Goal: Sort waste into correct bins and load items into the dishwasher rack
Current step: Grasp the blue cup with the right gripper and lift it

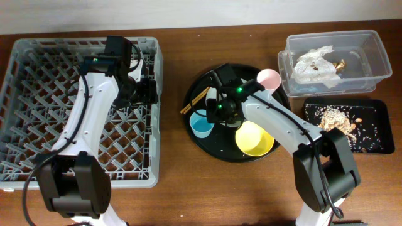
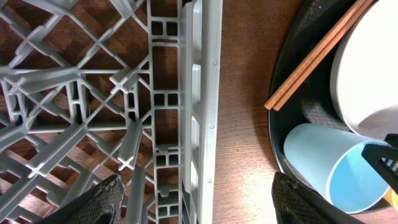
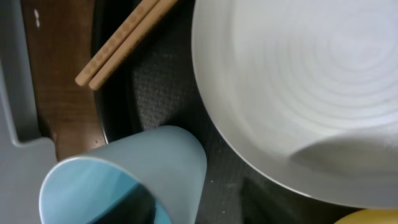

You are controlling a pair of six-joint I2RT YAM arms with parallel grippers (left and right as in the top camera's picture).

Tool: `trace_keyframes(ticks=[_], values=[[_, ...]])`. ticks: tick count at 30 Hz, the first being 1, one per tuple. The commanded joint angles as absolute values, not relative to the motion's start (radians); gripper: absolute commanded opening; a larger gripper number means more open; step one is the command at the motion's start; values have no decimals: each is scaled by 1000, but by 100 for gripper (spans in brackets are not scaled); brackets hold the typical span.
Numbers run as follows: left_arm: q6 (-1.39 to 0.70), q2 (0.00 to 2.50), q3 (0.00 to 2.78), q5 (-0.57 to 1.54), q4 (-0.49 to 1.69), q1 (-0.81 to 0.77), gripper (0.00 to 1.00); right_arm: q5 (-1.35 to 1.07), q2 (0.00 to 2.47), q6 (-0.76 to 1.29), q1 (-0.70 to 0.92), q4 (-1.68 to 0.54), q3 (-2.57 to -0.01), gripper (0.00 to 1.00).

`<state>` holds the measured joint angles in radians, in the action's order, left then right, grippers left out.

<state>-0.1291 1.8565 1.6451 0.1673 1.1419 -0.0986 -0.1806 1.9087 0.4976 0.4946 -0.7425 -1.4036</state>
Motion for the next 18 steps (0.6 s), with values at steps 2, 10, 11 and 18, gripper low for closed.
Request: trace_keyframes(ticks=[2, 10, 11, 18], values=[[-138, 1853, 1669, 156, 1139, -95, 76, -159, 1918, 507, 503, -743, -1410, 30], [-138, 1853, 1669, 158, 1139, -95, 76, -173, 1901, 506, 497, -773, -1432, 4], [-138, 1853, 1669, 161, 1139, -95, 75, -176, 1886, 502, 493, -800, -1453, 4], [-24, 1853, 1669, 535, 1106, -94, 80, -370, 1644, 341, 393, -943, -1552, 4]])
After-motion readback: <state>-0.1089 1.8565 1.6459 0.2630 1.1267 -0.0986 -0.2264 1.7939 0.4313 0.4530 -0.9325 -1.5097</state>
